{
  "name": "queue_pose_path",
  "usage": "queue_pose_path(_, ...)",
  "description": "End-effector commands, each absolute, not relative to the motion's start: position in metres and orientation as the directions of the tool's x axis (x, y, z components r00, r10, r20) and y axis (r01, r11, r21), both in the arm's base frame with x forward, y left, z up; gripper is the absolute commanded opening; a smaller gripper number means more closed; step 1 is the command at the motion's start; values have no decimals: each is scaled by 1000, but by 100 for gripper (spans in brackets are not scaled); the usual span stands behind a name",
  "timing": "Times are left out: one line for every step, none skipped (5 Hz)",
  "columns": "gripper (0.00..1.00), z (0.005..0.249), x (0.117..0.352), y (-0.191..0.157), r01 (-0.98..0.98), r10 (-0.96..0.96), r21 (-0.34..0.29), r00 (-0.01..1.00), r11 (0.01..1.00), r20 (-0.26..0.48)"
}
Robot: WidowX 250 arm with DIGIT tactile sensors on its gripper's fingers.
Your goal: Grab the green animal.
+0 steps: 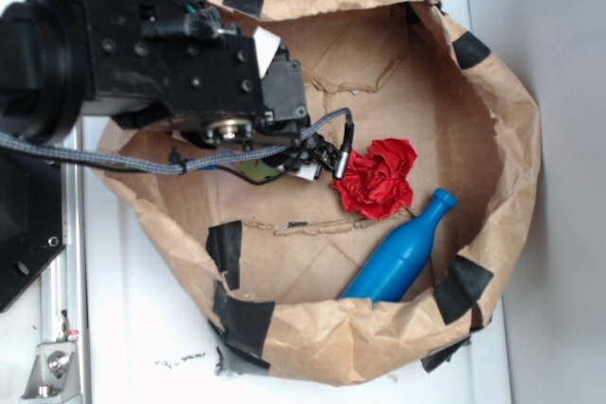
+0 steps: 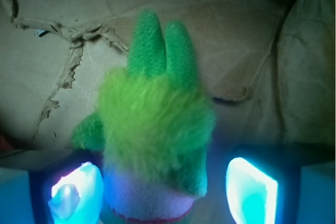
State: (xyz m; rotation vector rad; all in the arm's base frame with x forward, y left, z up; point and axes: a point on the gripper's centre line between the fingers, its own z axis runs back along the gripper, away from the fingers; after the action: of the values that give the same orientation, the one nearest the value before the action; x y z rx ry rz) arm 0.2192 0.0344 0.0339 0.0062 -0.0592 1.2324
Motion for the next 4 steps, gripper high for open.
queue_pose_path(100,43,211,53,-951,951,-49,303,306,61)
queue_pose_path(100,29,226,53,-934,939,-101,338,343,60)
queue_pose_path(100,3,237,61,-940,940,-59,333,337,67)
queue_pose_path(0,6,239,61,-952,953,-76,291,297,84)
